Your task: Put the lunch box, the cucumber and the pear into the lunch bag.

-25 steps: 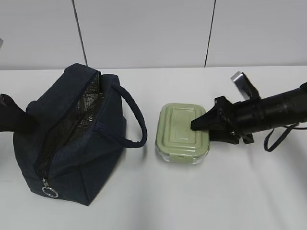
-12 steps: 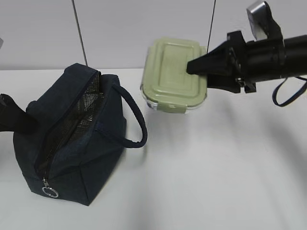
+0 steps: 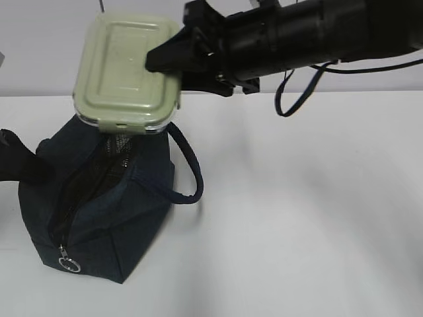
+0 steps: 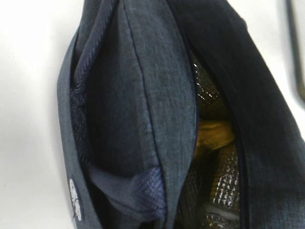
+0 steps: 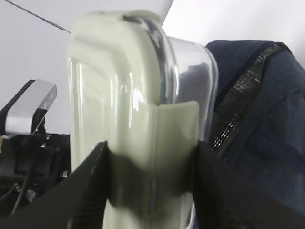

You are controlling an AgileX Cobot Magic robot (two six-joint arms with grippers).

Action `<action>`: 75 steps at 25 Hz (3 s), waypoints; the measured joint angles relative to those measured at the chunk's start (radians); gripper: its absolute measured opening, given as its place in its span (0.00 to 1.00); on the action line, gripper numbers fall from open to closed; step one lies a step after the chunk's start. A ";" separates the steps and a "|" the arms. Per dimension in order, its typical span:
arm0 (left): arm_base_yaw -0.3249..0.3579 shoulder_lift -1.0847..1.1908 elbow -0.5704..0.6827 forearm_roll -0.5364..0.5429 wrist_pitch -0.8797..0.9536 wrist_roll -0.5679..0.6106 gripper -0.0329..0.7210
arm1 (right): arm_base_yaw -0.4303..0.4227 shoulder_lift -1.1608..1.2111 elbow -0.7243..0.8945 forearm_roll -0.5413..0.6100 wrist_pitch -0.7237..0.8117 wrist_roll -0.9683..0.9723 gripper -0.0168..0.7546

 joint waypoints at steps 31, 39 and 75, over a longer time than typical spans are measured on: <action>0.000 0.000 0.000 -0.041 -0.013 0.000 0.04 | 0.094 0.207 -0.125 -0.520 -0.081 0.481 0.49; 0.000 0.000 0.000 -0.039 -0.014 0.000 0.04 | 0.141 0.274 -0.238 -0.500 -0.065 0.459 0.49; 0.000 0.000 0.000 -0.030 -0.007 0.000 0.04 | 0.143 0.270 -0.345 -1.013 0.019 0.552 0.27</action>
